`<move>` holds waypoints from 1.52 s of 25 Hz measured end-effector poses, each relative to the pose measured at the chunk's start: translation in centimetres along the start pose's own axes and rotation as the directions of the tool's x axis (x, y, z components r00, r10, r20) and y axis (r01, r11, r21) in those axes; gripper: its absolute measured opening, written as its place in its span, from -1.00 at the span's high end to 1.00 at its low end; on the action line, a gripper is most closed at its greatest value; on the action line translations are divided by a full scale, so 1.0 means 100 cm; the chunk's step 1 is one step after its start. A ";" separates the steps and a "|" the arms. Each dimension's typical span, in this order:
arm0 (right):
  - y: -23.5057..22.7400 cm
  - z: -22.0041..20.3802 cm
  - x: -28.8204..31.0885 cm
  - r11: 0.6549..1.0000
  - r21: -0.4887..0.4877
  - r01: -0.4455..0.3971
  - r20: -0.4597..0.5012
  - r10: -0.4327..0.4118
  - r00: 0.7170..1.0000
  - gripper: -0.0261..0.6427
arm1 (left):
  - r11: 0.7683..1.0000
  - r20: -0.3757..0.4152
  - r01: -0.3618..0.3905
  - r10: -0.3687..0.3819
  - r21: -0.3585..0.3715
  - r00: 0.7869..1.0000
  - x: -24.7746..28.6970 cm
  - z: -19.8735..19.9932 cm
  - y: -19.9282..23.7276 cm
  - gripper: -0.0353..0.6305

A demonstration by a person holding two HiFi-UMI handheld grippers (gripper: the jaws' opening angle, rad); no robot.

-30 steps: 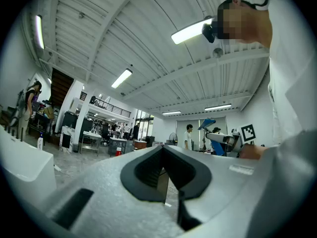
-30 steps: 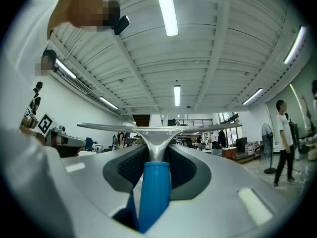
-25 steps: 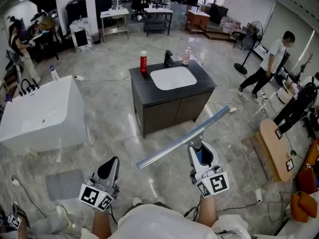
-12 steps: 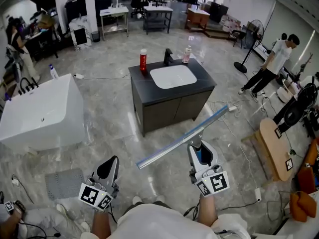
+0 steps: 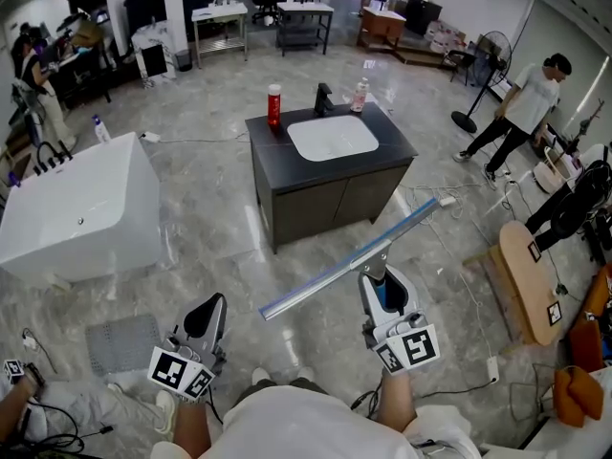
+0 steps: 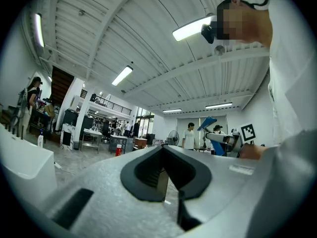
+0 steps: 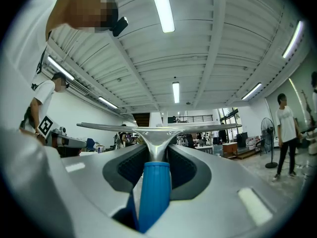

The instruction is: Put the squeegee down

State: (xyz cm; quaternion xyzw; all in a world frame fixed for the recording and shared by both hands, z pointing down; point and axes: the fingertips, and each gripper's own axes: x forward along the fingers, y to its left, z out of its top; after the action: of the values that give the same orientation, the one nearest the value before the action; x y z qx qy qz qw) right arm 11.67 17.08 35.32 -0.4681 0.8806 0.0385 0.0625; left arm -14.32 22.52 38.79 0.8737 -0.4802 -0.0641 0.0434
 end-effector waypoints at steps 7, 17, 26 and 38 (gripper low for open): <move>-0.029 -0.009 -0.004 0.999 0.021 -0.035 -0.025 0.036 0.999 0.51 | 1.000 -0.011 -0.001 0.001 -0.007 1.000 0.031 -0.010 -0.019 0.90; -0.085 -0.032 0.014 0.994 0.099 -0.038 -0.050 0.043 0.998 0.51 | 0.999 -0.039 -0.006 0.004 -0.044 0.999 0.099 -0.033 -0.008 0.90; -0.125 -0.057 0.118 0.994 0.105 -0.017 -0.067 0.024 0.997 0.51 | 0.996 -0.043 0.084 -0.086 -0.045 0.995 0.203 -0.046 0.064 0.90; -0.165 -0.078 0.307 0.995 0.098 -0.016 -0.128 0.029 0.991 0.51 | 0.995 -0.040 0.094 -0.096 -0.042 0.995 0.325 -0.002 0.216 0.90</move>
State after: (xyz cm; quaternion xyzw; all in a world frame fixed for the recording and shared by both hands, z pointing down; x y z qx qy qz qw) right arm 7.72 -18.28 38.36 -0.4559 0.8889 -0.0339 0.0277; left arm -15.00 -16.48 39.64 0.8956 -0.4358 -0.0572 0.0680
